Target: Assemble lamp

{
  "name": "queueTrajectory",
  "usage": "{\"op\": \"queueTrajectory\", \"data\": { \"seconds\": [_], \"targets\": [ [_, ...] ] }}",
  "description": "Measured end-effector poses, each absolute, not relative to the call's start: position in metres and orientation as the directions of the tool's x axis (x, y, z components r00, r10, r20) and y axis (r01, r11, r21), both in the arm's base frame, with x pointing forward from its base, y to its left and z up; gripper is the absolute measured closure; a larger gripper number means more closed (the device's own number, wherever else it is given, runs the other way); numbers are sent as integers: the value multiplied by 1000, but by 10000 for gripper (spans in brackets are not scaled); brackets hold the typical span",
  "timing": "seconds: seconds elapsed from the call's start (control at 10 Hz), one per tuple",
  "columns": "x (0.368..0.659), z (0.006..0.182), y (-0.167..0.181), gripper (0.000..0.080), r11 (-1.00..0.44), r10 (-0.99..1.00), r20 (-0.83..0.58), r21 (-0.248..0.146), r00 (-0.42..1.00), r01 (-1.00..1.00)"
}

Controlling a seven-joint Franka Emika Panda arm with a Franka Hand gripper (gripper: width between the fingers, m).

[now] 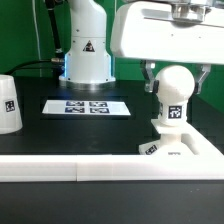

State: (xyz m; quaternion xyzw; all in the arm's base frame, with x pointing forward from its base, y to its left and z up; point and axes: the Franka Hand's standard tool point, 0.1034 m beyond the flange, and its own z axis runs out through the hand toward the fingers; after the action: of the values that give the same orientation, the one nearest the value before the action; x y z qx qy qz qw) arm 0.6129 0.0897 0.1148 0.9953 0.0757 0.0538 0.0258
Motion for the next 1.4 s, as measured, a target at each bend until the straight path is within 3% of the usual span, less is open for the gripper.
{"op": "queueTrajectory", "data": {
  "seconds": [0.4,0.8,1.4],
  "targets": [
    [612,116,88,220,-977,-208,111,10,972,-211],
    [607,115,91,220,-800,-599,39,-45,799,-598],
    [606,109,102,220,-383,-921,-59,-38,385,-923]
  ]
}}
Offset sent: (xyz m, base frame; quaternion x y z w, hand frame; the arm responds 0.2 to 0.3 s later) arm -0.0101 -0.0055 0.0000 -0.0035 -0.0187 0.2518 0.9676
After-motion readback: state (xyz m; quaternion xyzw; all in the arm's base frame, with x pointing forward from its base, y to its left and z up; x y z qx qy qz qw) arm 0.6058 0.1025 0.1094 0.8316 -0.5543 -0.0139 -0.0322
